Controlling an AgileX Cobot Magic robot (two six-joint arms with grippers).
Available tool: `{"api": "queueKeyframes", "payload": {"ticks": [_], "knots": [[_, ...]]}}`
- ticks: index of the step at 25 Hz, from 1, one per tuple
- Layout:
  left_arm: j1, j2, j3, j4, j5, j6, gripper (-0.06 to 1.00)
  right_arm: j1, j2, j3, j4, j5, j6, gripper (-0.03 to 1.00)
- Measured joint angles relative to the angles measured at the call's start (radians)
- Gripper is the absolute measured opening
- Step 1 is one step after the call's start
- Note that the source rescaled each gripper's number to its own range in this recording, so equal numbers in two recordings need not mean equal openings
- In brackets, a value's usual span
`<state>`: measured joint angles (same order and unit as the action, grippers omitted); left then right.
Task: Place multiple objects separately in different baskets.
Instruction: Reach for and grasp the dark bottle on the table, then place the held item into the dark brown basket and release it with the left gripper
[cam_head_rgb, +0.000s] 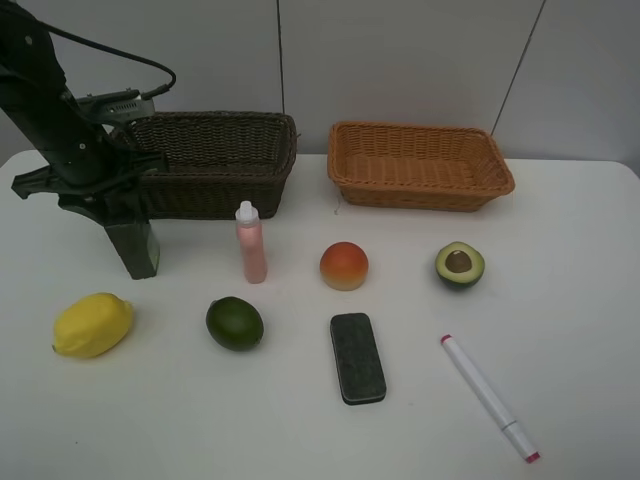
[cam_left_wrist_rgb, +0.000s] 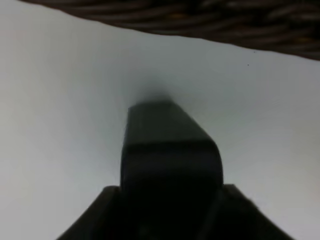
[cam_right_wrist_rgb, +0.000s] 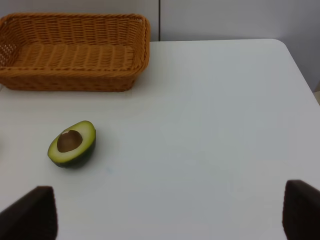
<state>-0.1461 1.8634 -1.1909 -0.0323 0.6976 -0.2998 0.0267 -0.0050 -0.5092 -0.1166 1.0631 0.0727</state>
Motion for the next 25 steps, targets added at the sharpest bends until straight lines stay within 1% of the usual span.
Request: {"api": "queueKeyframes", "payload": {"ticks": [4, 8, 11, 13, 15, 18, 21, 25], "knots": [[0.000, -0.007, -0.002, 0.014, 0.035, 0.004, 0.15, 0.000, 0.000, 0.000, 0.000, 0.000, 0.000, 0.99], [0.000, -0.107, -0.018, 0.019, 0.141, 0.046, 0.15, 0.000, 0.000, 0.000, 0.000, 0.000, 0.000, 0.99], [0.000, -0.231, -0.103, 0.018, 0.212, 0.074, 0.15, 0.000, 0.000, 0.000, 0.000, 0.000, 0.000, 0.99], [0.002, -0.276, -0.197, 0.018, 0.222, 0.090, 0.15, 0.000, 0.000, 0.000, 0.000, 0.000, 0.000, 0.99], [0.017, -0.271, -0.287, 0.013, 0.217, 0.098, 0.15, 0.000, 0.000, 0.000, 0.000, 0.000, 0.000, 0.99], [0.034, -0.186, -0.408, 0.019, 0.212, 0.100, 0.15, 0.000, 0.000, 0.000, 0.000, 0.000, 0.000, 0.99], [0.035, -0.032, -0.511, 0.032, 0.192, 0.106, 0.15, 0.000, 0.000, 0.000, 0.001, 0.000, 0.000, 0.99], [0.035, 0.166, -0.616, 0.023, 0.142, 0.112, 0.15, 0.000, 0.000, 0.000, 0.001, 0.000, 0.000, 0.99]]}}
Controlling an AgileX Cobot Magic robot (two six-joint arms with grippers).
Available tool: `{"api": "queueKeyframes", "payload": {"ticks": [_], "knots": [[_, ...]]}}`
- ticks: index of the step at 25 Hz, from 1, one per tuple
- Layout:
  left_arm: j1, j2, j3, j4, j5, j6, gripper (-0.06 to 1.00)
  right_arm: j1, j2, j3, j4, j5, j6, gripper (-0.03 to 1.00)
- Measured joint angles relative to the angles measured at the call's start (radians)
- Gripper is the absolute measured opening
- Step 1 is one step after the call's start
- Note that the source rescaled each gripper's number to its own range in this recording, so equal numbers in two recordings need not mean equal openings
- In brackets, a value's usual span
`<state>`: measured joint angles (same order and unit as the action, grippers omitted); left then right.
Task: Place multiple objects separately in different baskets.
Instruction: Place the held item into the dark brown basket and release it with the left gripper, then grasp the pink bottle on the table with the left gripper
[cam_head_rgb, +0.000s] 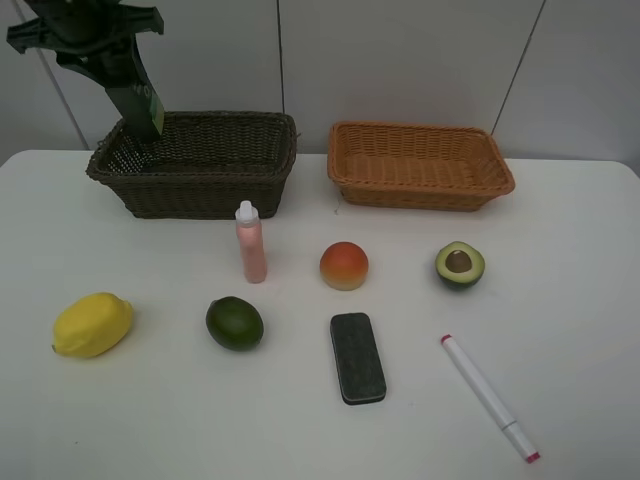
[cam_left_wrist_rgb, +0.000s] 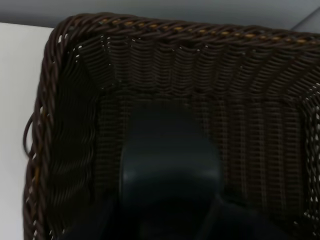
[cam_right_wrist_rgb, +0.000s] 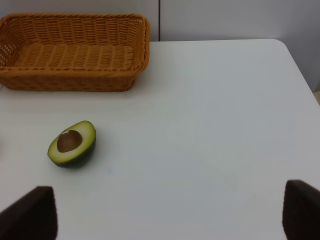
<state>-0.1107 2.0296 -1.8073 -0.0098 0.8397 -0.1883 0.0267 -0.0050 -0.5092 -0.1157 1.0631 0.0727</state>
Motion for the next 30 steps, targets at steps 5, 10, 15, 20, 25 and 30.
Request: {"api": "queueKeyframes", "payload": {"ticks": [5, 10, 15, 20, 25, 30], "knots": [[0.000, 0.136, -0.066, -0.001, 0.003, 0.002, 0.23, 0.000, 0.000, 0.000, 0.000, 0.000, 0.000, 0.99], [0.000, 0.144, -0.081, -0.001, 0.008, 0.002, 0.90, 0.000, 0.000, 0.000, 0.000, 0.000, 0.000, 0.99], [0.000, 0.109, -0.116, -0.001, 0.117, -0.017, 0.98, 0.000, 0.000, 0.000, -0.001, 0.000, 0.000, 0.99], [0.000, 0.022, -0.235, -0.060, 0.341, -0.017, 0.99, 0.000, 0.000, 0.000, -0.001, 0.000, 0.000, 0.99], [-0.060, -0.098, -0.162, -0.143, 0.358, -0.020, 0.99, 0.000, 0.000, 0.000, -0.001, 0.000, 0.000, 0.99], [-0.249, -0.148, -0.018, -0.144, 0.356, -0.107, 0.99, 0.000, 0.000, 0.000, -0.001, 0.000, 0.000, 0.99]]}}
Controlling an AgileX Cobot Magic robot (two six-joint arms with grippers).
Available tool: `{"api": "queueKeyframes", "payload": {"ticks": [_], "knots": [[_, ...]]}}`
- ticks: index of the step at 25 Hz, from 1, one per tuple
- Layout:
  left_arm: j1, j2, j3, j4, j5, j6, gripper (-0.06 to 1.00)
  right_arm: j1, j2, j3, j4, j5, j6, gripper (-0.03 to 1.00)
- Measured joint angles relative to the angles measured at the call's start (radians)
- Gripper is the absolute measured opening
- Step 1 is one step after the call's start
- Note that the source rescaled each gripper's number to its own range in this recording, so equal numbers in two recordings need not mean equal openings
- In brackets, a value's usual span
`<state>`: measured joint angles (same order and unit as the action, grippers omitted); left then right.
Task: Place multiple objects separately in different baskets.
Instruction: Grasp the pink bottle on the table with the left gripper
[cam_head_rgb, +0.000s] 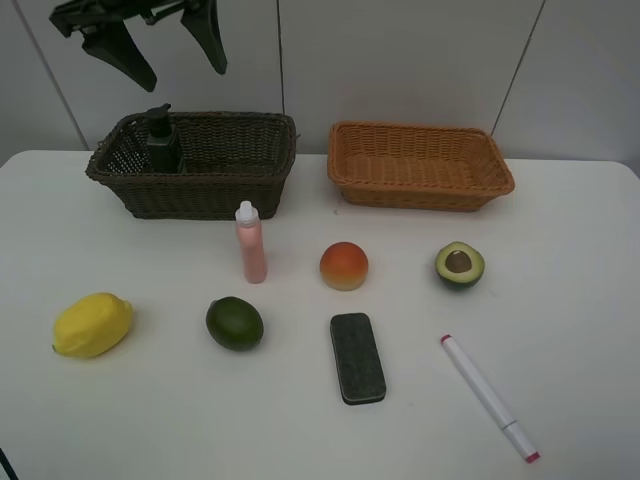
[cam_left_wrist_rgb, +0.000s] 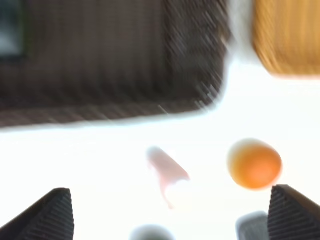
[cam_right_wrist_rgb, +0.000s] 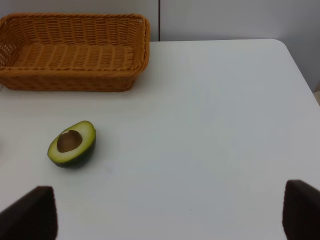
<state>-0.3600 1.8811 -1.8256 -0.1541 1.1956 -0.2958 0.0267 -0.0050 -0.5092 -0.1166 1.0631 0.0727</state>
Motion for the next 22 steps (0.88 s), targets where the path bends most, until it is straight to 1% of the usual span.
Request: {"api": "queueKeyframes", "payload": {"ticks": [4, 7, 10, 15, 20, 21, 22], "knots": [[-0.125, 0.034, 0.095, 0.046, -0.001, -0.094, 0.99, 0.000, 0.000, 0.000, 0.000, 0.000, 0.000, 0.99], [-0.174, 0.090, 0.126, 0.089, 0.001, -0.144, 0.99, 0.000, 0.000, 0.000, 0.000, 0.000, 0.000, 0.99], [-0.186, 0.153, 0.128, 0.103, 0.001, -0.168, 0.99, 0.000, 0.000, 0.000, 0.000, 0.000, 0.000, 0.99], [-0.186, 0.250, 0.128, 0.111, 0.001, -0.171, 0.99, 0.000, 0.000, 0.000, 0.000, 0.000, 0.000, 0.99], [-0.186, 0.343, 0.128, 0.111, -0.059, -0.168, 0.99, 0.000, 0.000, 0.000, 0.000, 0.000, 0.000, 0.99], [-0.186, 0.355, 0.128, 0.111, -0.069, -0.166, 0.97, 0.000, 0.000, 0.000, 0.000, 0.000, 0.000, 0.99], [-0.186, 0.368, 0.128, 0.111, -0.077, -0.162, 0.93, 0.000, 0.000, 0.000, 0.000, 0.000, 0.000, 0.99]]}}
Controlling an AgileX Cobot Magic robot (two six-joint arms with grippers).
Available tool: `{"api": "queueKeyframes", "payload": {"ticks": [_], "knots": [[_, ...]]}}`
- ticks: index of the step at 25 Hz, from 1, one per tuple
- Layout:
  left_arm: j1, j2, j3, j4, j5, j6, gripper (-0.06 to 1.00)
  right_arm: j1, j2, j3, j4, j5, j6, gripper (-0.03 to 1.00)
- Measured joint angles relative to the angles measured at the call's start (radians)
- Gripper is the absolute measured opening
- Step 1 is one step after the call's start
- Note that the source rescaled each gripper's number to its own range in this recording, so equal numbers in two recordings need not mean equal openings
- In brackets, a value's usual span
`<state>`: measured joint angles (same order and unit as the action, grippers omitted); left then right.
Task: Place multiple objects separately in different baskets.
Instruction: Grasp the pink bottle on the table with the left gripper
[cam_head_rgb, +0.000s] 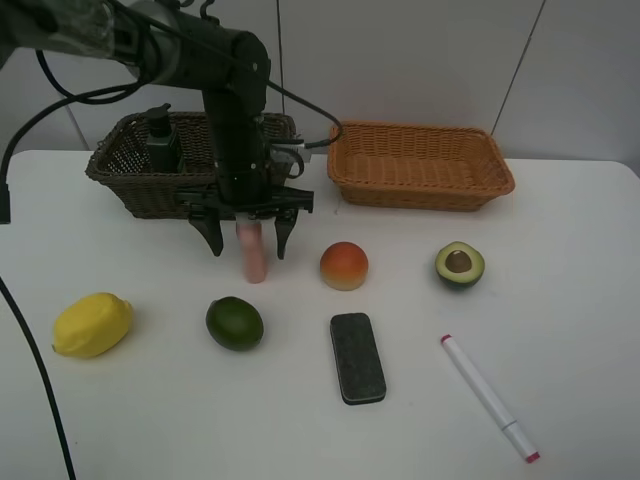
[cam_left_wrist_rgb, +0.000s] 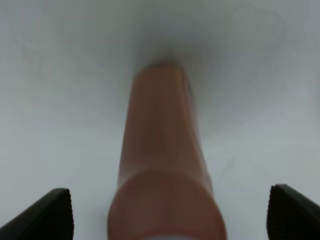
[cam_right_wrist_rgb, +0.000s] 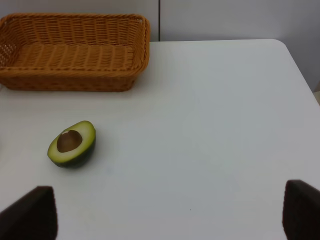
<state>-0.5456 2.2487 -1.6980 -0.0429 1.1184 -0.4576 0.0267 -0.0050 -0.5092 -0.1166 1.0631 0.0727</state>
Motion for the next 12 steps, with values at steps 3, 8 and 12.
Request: {"api": "queueKeyframes", "payload": {"ticks": [3, 8, 12], "knots": [[0.000, 0.013, 0.000, 0.000, -0.008, 0.012, 0.51, 0.000, 0.000, 0.000, 0.000, 0.000, 0.000, 0.99], [0.000, 0.004, 0.001, 0.002, -0.012, 0.027, 0.01, 0.000, 0.000, 0.000, 0.000, 0.000, 0.000, 0.99], [0.000, -0.051, -0.023, 0.003, 0.030, 0.051, 0.01, 0.000, 0.000, 0.000, 0.000, 0.000, 0.000, 0.99]]}}
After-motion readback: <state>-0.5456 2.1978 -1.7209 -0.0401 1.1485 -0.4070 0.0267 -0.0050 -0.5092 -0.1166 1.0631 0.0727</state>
